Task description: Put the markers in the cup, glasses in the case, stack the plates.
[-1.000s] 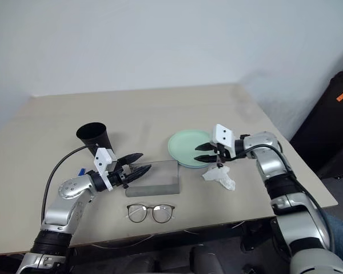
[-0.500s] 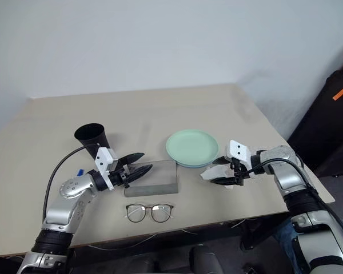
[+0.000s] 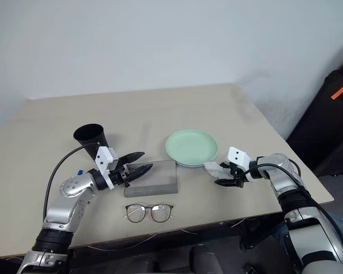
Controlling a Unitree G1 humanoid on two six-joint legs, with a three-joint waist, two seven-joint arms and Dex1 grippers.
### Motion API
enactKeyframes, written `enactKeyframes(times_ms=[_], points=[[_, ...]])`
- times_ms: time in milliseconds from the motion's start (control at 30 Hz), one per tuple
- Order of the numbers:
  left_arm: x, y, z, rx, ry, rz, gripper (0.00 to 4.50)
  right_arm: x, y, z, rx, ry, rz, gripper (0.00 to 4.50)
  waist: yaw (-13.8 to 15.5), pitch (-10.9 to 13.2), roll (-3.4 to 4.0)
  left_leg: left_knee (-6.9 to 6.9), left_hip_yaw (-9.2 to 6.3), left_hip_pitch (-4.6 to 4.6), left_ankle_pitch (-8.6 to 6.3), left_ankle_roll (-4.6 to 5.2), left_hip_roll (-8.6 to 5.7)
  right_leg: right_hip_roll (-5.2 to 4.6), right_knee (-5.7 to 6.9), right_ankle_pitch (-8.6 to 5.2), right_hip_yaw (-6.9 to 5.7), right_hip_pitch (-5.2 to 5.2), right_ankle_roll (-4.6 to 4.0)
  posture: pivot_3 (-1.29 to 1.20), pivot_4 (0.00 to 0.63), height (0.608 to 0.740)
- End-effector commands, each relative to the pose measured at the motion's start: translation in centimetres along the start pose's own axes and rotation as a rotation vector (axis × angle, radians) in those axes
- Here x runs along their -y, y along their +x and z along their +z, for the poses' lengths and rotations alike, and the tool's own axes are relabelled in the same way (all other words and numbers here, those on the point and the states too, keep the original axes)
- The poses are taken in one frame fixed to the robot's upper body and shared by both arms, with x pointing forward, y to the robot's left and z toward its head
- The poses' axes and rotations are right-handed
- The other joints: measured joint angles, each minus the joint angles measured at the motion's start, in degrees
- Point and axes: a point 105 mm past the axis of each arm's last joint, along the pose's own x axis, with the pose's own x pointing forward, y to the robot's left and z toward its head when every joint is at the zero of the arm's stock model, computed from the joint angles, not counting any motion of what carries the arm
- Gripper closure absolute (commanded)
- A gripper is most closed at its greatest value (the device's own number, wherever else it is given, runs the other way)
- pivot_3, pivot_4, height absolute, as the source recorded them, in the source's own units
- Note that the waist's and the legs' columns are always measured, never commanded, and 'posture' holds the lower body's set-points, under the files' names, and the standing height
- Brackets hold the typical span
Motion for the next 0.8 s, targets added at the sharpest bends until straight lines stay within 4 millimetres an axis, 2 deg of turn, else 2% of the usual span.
enactKeyframes(times_ms=[33,233,300,467,567,700,800], points=[[0.1,0.3,1.3,0.033,0.034,-0.021,1.8,1.0,-0.8,1.1,0.021,-0.036,-0.027,1.83,-0.03,0.0,0.0,0.0,0.02,0.0,0.0,0.0,0.0,0.0,0.0,0.0,0.02,0.0,0.0,0.0,0.0,0.74],[1.5,-0.1,1.2,0.016,-0.019,-0.129,1.8,0.9,-1.3,1.6,0.041,-0.044,-0.009,3.98,-0.37,0.0,0.0,-0.01,0.03,-0.01,0.0,0.0,-0.01,0.01,0.0,0.0,0.06,-0.01,0.0,0.0,0.0,0.74],[1.8,-0.2,1.0,0.001,-0.032,-0.157,1.8,0.8,-1.5,1.9,0.051,-0.05,-0.001,4.44,-0.61,0.0,0.0,-0.03,0.03,-0.01,0.0,0.0,-0.01,0.01,0.0,0.0,0.06,-0.03,0.0,0.0,0.0,0.74],[2.0,-0.5,0.8,-0.023,-0.033,-0.17,1.8,0.7,-2.4,3.1,0.087,-0.069,0.027,4.44,-1.31,0.0,0.0,-0.03,0.02,-0.01,0.0,0.0,-0.01,0.01,0.0,0.0,0.08,-0.02,0.01,0.0,0.0,0.74],[1.7,-0.5,0.8,-0.023,-0.025,-0.158,1.8,0.9,-3.3,4.8,0.133,-0.096,0.046,4.44,-1.36,0.01,0.0,-0.03,0.01,0.01,0.0,0.0,0.0,0.01,0.01,0.0,0.07,-0.02,0.01,0.0,0.0,0.74],[1.4,-0.5,0.9,-0.022,-0.016,-0.143,1.8,3.0,-3.8,7.8,0.203,-0.15,-0.062,4.44,-1.64,0.02,0.02,-0.05,0.08,0.05,0.0,0.0,0.01,0.02,0.03,0.0,0.12,-0.05,0.01,0.0,0.0,0.74],[1.2,-0.4,0.9,-0.019,-0.015,-0.138,1.8,5.2,-2.9,8.3,0.176,-0.175,-0.183,4.44,-1.7,0.02,0.0,-0.04,0.06,0.09,0.0,0.0,0.03,0.04,0.04,0.0,0.1,-0.03,0.0,0.0,0.0,0.74]])
